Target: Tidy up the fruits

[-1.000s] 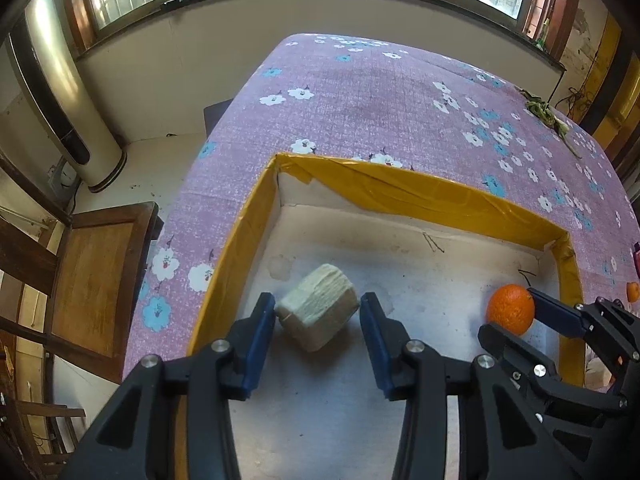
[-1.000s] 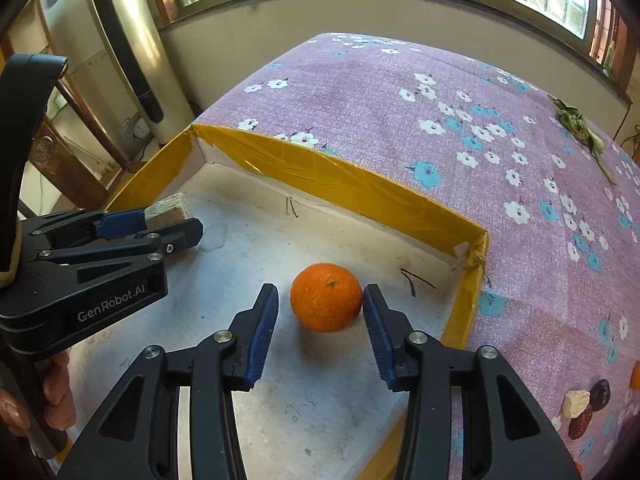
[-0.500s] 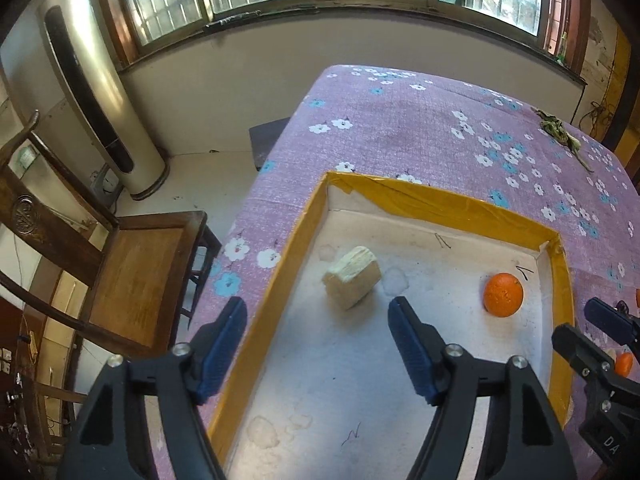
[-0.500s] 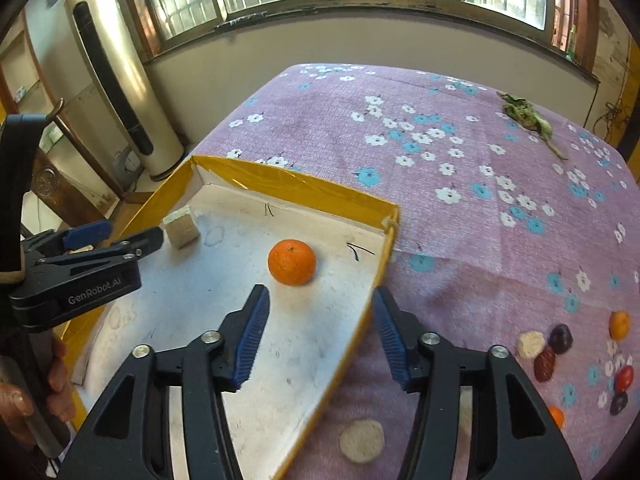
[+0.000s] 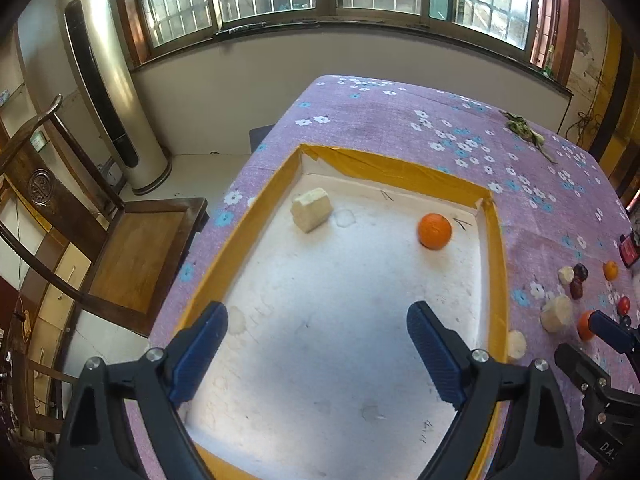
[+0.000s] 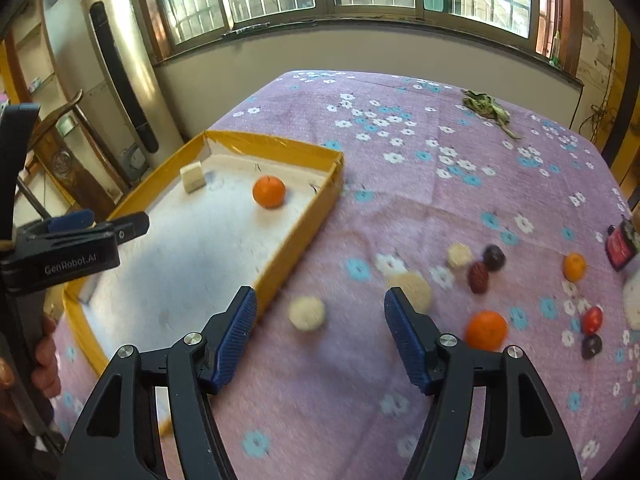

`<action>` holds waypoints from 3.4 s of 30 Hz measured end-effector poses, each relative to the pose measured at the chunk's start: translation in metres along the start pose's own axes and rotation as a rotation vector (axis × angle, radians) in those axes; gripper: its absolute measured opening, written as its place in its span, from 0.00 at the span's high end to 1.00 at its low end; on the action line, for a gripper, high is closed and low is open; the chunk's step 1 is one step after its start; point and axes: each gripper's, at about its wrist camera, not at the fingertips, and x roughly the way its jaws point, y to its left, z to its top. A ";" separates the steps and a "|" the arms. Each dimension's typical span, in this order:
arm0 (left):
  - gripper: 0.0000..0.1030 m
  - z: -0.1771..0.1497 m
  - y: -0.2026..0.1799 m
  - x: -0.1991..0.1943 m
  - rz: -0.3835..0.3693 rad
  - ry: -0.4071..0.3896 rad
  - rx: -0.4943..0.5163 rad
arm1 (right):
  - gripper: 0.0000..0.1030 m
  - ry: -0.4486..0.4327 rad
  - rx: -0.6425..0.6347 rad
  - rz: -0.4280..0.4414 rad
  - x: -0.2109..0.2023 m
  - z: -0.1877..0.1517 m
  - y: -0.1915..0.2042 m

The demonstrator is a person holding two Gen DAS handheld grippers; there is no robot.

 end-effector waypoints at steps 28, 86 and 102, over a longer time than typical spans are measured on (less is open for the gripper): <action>0.10 -0.070 -0.168 -0.042 -0.138 0.077 0.295 | 0.22 -0.018 0.282 -0.241 -0.076 -0.115 -0.206; 0.75 -0.084 -0.215 -0.030 -0.471 0.163 0.263 | 0.75 -0.076 0.177 -0.165 -0.083 -0.120 -0.212; 0.76 -0.088 -0.189 -0.042 -0.508 0.176 0.309 | 0.75 -0.023 0.172 -0.215 -0.082 -0.133 -0.178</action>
